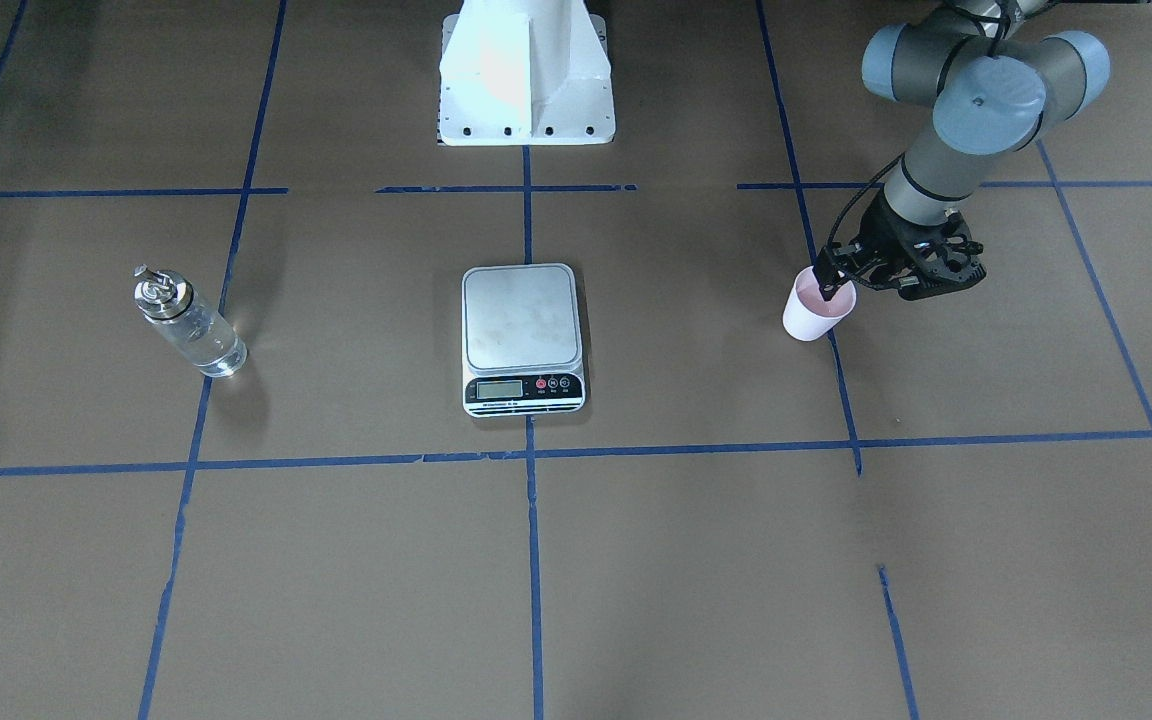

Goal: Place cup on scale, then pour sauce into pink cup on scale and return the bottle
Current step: 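Reach the left gripper down to the pink cup and close on it, then lift the pink cup with the left gripper and lower it onto the scale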

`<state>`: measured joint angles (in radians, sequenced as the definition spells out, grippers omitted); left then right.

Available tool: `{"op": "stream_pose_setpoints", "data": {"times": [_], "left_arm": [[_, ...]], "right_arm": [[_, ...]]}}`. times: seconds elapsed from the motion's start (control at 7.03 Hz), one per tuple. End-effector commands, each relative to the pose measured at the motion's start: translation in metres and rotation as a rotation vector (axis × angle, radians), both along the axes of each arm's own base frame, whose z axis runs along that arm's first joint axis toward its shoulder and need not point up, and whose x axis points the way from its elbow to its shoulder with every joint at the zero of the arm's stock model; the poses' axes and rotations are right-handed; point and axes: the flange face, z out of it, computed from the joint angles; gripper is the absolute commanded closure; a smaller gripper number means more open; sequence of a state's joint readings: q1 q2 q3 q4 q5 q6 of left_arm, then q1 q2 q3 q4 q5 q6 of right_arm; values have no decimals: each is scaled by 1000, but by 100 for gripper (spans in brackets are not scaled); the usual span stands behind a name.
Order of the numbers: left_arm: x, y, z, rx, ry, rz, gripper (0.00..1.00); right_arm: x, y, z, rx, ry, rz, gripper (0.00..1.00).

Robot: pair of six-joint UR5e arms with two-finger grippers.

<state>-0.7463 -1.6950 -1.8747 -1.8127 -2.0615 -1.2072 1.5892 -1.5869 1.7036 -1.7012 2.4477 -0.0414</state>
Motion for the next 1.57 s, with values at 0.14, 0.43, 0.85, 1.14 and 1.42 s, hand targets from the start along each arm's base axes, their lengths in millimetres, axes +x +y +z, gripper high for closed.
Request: {"op": "stream_pose_setpoints", "data": {"times": [0.14,0.43,0.85,1.14,1.42], "left_arm": [[4,-2,1,0,-3,6,97],[-13,10,-37,39,51,1,100],[-36,-2,-125,-14,-6,-45,100],[-13,-17,-222,-76,19,-85,100],[24,-21,-284,-184,105,-118,100]], "right_arm": [[1,0,-4,10,0,1,0],[1,0,-10,18,0,2,0],[2,-9,-20,28,12,9,0],[2,-8,-59,94,11,22,0],[0,-2,-60,-22,-1,121,0]]}}
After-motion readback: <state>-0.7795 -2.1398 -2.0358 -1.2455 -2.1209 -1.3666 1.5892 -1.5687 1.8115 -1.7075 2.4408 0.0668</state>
